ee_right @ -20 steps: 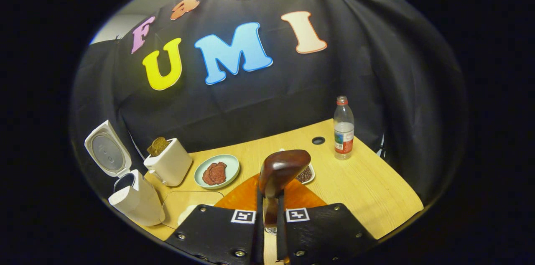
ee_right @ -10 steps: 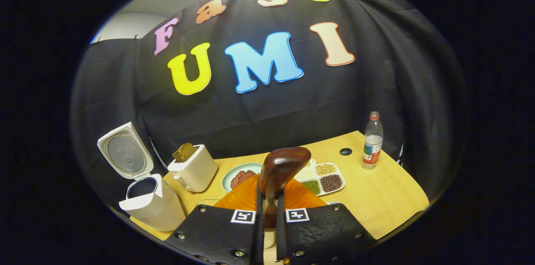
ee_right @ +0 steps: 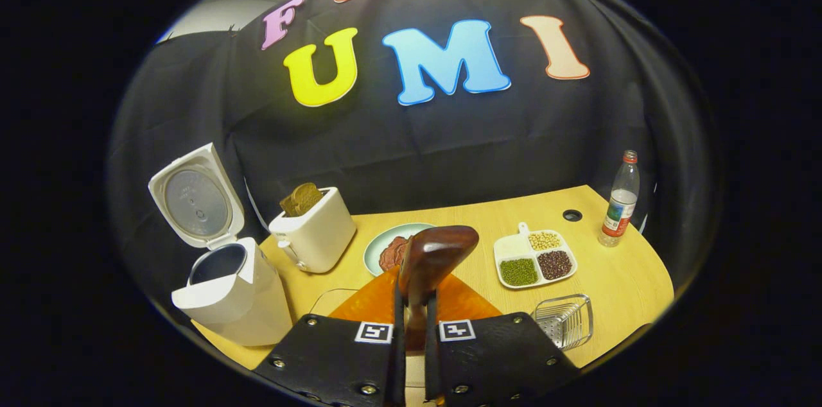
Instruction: Close the left gripper, press the button to open the rice cooker; take a wooden spoon from the chopstick holder with the right hand, scoop a spoonful of rice and pour it into the rice cooker, then put the wooden spoon back into the chopstick holder.
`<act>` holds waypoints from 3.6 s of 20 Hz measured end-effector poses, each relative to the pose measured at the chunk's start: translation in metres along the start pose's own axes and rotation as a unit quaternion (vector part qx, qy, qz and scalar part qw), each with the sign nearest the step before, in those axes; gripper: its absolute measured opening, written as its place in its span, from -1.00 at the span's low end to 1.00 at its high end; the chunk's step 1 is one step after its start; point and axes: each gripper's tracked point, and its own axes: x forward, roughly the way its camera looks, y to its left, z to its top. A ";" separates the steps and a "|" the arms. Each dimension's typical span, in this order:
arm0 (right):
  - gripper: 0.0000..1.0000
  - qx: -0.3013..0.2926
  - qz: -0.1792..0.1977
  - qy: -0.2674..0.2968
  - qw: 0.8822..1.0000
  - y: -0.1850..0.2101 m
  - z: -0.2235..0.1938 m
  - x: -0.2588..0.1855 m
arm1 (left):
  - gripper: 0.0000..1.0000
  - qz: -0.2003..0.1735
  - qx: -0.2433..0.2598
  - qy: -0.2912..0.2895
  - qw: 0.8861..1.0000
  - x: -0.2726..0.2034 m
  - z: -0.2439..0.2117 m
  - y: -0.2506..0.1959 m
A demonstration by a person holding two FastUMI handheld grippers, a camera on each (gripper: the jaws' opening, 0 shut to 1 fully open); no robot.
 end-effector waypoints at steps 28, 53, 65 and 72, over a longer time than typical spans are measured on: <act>-0.75 0.159 0.083 0.089 0.980 0.076 -0.066 0.049 | 0.99 0.001 0.009 0.008 1.000 -0.004 -0.007 0.025; -0.76 0.481 0.196 0.053 0.853 0.082 0.027 0.004 | 1.00 -0.045 0.014 -0.005 0.999 -0.002 -0.001 0.004; -0.77 0.445 0.280 0.051 0.849 0.207 0.064 -0.001 | 1.00 -0.006 0.000 0.010 1.000 -0.018 -0.024 0.073; -0.77 0.401 0.298 0.072 0.863 0.282 0.054 0.018 | 1.00 0.019 -0.011 0.031 0.999 -0.032 -0.044 0.109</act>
